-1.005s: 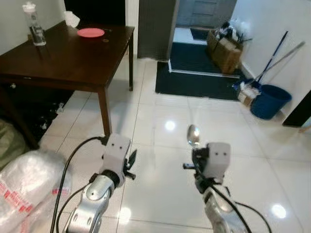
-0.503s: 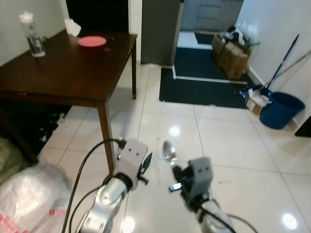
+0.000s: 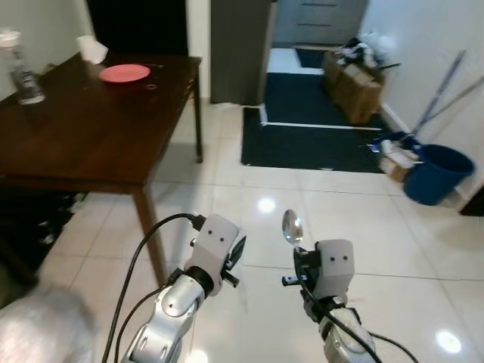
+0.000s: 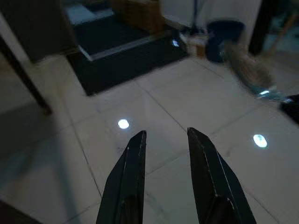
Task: Setting the table
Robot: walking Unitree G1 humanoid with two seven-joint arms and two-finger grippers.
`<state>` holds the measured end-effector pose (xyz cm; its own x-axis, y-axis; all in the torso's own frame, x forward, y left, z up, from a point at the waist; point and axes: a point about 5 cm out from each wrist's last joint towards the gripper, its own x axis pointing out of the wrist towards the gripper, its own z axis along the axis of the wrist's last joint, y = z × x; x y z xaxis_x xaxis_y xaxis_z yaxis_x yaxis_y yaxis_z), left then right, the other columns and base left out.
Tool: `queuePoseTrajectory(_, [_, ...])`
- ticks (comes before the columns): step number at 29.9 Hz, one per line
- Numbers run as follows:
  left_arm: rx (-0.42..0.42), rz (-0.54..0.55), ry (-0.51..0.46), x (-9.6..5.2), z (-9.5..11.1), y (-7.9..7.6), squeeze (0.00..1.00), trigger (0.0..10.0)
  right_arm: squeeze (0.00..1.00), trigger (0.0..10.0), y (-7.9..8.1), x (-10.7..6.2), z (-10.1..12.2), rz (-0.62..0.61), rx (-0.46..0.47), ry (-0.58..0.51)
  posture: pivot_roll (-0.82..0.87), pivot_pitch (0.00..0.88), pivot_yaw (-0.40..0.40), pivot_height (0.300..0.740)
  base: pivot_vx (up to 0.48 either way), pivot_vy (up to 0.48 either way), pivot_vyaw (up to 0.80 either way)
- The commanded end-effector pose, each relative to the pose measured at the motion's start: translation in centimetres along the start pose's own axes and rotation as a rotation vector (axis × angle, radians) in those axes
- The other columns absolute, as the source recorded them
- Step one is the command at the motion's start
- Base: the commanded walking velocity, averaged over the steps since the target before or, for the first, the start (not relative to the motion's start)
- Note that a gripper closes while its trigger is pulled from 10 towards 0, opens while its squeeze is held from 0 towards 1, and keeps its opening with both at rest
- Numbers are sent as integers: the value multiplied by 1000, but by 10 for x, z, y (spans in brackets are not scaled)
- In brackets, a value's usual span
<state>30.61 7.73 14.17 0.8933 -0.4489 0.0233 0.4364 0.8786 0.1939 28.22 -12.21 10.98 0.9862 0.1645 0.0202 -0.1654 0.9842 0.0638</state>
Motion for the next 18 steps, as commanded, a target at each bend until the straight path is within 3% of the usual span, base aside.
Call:
queuePoseTrajectory(1, [3,-18,4,0,-2,-4,0,10000,0,10000,-4,-2,-2,-21,3,7,1,84,73,740,480,0,-694])
queuePoseTrajectory(18, [2,-4,9,1,-4,-1,0,10000,0,10000,-9,0,-2,-48,-20,11,4,82,78,740,480,0,-32])
